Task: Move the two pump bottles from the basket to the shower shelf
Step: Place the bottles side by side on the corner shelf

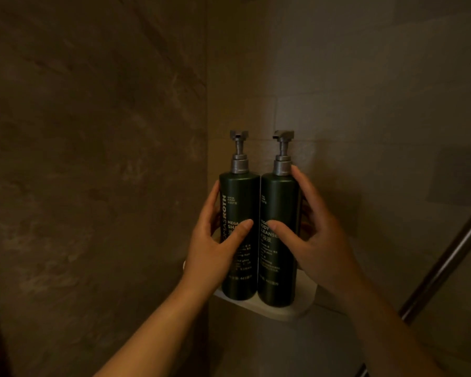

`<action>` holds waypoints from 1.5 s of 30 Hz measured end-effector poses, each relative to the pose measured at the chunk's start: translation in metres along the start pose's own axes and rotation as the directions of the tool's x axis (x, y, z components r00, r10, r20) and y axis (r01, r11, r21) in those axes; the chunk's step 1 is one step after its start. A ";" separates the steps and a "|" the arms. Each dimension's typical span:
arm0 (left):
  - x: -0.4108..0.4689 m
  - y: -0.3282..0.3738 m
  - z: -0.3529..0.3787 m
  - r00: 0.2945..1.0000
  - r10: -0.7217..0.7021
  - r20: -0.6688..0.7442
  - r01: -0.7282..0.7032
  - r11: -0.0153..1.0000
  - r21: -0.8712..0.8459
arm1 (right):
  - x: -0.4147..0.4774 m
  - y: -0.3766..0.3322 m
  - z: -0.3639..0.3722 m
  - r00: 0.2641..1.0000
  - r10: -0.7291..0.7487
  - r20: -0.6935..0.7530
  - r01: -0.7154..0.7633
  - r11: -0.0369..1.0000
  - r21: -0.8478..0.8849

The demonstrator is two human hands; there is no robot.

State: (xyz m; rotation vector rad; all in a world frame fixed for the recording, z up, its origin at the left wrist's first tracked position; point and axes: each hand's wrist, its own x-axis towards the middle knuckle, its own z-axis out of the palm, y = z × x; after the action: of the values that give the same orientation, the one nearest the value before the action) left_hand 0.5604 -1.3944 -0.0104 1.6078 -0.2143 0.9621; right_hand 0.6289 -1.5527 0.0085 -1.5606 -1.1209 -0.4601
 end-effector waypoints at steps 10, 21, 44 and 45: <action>-0.029 -0.023 -0.022 0.997 -0.064 0.040 0.061 0.995 0.078 | -0.046 0.028 0.023 0.984 0.013 -0.180 -0.022 0.999 -0.049; -0.032 -0.049 -0.022 0.991 -0.124 0.042 0.120 0.989 0.081 | -0.045 0.043 0.035 0.977 0.149 -0.155 -0.137 0.987 0.089; -0.011 -0.053 -0.034 0.995 -0.091 0.041 0.085 0.987 0.135 | -0.030 0.057 0.043 0.968 0.230 -0.103 -0.222 0.971 0.083; -0.012 -0.052 -0.032 0.997 -0.074 0.027 0.069 0.988 0.137 | -0.029 0.058 0.044 0.966 0.232 -0.112 -0.225 0.971 0.076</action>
State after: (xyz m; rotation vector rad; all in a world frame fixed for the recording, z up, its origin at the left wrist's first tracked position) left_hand 0.5700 -1.3551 -0.0581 1.7454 -0.1142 0.9122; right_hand 0.6523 -1.5214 -0.0597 -1.5631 -0.8437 -0.3542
